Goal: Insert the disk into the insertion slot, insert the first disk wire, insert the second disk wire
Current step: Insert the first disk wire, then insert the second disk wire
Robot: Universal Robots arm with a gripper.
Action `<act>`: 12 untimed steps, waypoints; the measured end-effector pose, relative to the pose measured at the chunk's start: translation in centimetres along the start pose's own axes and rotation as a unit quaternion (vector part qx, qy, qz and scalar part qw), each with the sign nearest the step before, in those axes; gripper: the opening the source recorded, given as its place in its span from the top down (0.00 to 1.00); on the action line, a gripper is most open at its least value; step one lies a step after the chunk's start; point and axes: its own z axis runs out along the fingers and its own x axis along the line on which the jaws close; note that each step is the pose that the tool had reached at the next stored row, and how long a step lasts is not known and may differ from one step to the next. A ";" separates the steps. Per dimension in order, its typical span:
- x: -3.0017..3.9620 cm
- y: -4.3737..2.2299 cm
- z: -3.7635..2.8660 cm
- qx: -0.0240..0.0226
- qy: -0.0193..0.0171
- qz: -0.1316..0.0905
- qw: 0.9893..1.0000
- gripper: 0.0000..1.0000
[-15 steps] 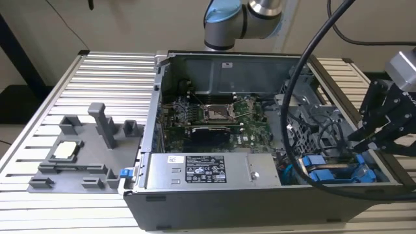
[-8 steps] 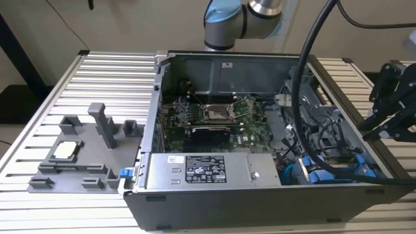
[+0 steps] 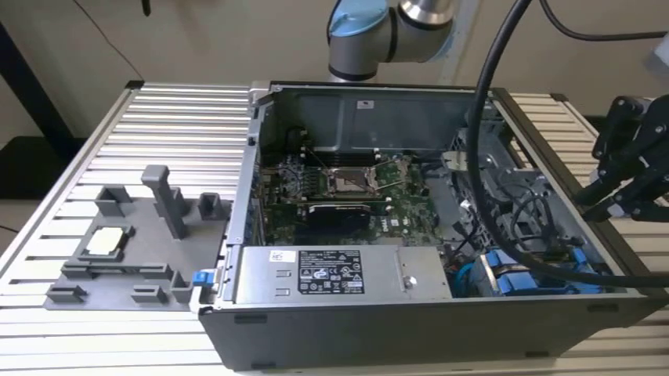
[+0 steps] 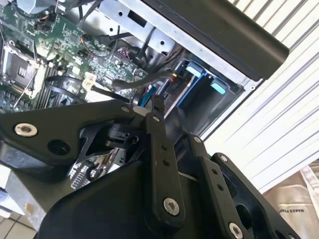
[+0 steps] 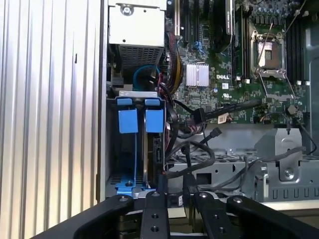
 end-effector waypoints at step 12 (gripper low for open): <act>-2.17 0.79 1.01 0.006 0.000 0.001 1.000 0.73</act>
